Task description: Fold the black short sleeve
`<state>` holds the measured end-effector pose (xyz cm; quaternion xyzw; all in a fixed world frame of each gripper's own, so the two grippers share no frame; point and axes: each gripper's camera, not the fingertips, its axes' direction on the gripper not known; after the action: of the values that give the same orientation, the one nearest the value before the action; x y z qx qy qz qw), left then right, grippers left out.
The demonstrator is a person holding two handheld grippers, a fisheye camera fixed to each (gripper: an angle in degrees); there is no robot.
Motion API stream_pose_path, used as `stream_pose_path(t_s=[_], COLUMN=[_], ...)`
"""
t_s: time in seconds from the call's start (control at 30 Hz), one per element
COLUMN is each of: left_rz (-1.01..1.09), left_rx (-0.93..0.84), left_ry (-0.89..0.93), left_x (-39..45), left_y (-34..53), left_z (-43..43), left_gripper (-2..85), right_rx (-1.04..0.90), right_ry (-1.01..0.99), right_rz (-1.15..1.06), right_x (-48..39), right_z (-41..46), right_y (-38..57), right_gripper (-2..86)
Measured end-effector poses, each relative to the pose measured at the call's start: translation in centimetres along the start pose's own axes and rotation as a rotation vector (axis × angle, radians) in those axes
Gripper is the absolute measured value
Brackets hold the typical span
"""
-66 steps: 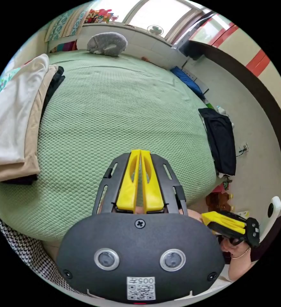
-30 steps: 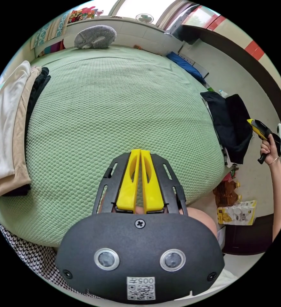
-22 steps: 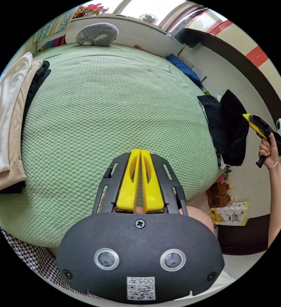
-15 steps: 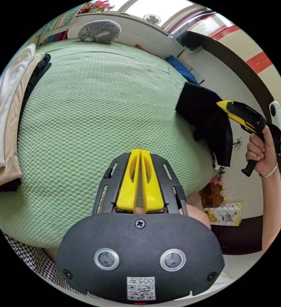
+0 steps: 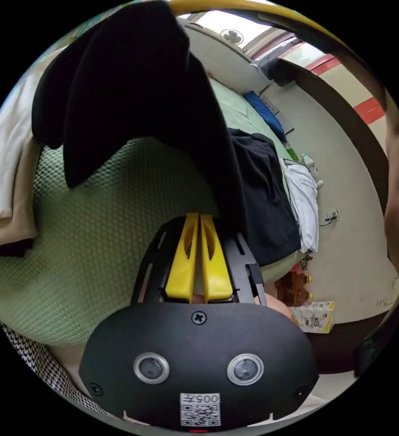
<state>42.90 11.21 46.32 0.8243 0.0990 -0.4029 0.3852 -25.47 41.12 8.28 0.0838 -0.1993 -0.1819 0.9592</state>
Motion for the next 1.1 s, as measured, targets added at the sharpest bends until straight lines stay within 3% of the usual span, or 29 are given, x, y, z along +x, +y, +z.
stream_pose_path(t_s=[0.17, 0.27, 0.33, 0.53, 0.63, 0.77, 1.1], left_rz=[-0.002, -0.049, -0.038, -0.039, -0.011, -0.055, -0.021], left_rx=[0.152, 0.012, -0.02, -0.059, -0.07, -0.056, -0.056], left_ry=[-0.009, 0.039, 0.007, -0.321, -0.266, -0.251, -0.33], left_x=[0.9, 1.8, 2.8, 5.8, 6.7, 7.2, 10.9], left_y=[2.0, 2.9, 3.8, 8.5, 10.3, 11.5, 12.8], left_z=[-3.6, -5.1, -6.3, -8.7, -8.7, -9.2, -9.8], left_gripper=[-0.7, -0.7, -0.7, -0.7, -0.6, -0.7, -0.6], right_rx=[0.044, 0.012, -0.007, -0.126, -0.087, -0.105, -0.07], right_ry=[0.207, 0.335, 0.335, 0.247, 0.267, 0.488, 0.465], right_rz=[0.073, 0.268, 0.319, 0.337, 0.302, 0.238, 0.266], right_x=[1.5, 3.6, 4.2, 2.7, 0.9, -1.0, -2.9], right_z=[-3.9, -5.2, -4.9, -0.5, 0.6, 2.9, 4.5], right_y=[4.8, 9.1, 11.6, 16.2, 17.0, 17.9, 18.0], right_gripper=[4.8, 1.6, -0.2, -0.9, -0.9, -0.9, -1.1])
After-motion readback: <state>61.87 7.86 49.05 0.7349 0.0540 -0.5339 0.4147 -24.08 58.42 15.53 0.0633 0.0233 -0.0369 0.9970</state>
